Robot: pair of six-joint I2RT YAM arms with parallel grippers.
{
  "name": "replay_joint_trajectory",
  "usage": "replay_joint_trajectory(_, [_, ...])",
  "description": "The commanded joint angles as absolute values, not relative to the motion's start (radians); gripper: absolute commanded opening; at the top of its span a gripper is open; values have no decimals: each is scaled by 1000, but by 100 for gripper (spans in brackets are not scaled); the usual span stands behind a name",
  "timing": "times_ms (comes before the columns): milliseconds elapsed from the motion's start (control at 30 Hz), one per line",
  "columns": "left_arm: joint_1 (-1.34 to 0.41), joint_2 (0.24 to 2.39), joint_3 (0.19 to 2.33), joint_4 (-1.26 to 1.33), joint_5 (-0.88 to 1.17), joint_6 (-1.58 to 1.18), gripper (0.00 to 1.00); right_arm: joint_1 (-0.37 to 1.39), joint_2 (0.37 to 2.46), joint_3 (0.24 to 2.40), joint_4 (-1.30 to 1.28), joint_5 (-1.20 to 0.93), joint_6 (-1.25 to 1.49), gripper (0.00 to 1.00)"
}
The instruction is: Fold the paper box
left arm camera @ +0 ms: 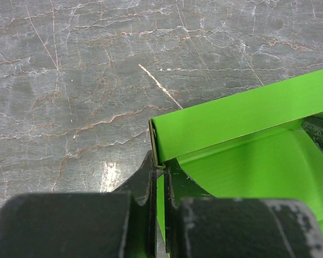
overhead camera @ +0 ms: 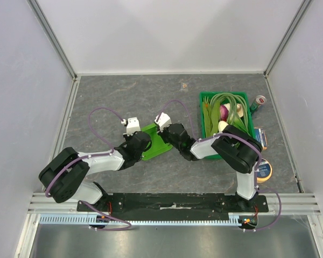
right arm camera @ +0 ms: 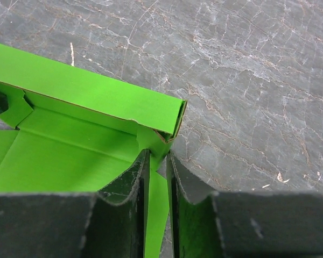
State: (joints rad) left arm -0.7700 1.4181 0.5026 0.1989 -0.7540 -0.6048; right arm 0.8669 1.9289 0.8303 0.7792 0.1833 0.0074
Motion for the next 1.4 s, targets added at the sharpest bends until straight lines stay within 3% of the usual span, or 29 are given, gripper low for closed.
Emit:
replay_joint_trajectory(0, [-773, 1440, 523, 178, -718, -594, 2, 873, 1950, 884, 853, 175, 29, 19])
replay_joint_trajectory(133, [-775, 1442, 518, 164, -704, -617, 2, 876, 1973, 902, 857, 189, 83, 0])
replay_joint_trajectory(333, [-773, 1437, 532, 144, -677, -644, 2, 939, 1990, 882, 916, 478, 155, 0])
replay_joint_trajectory(467, [-775, 1439, 546, 120, -652, -676, 2, 1021, 2019, 940, 852, 905, 311, 0])
replay_joint_trajectory(833, [-773, 1448, 546, 104, -526, -787, 2, 1062, 2074, 1067, 557, 1150, 583, 0])
replay_joint_trajectory(1000, [-773, 1459, 561, 72, -523, -798, 2, 1065, 2092, 1111, 515, 1144, 652, 0])
replay_joint_trajectory(1233, [-773, 1505, 586, 28, -578, -825, 2, 1063, 2045, 947, 784, 1002, 430, 0])
replay_joint_trajectory(1333, [-773, 1506, 584, 20, -600, -844, 2, 1063, 2004, 859, 851, 870, 300, 7])
replay_joint_trajectory(1367, [-772, 1505, 586, 17, -607, -845, 2, 1062, 1965, 838, 877, 785, 238, 16])
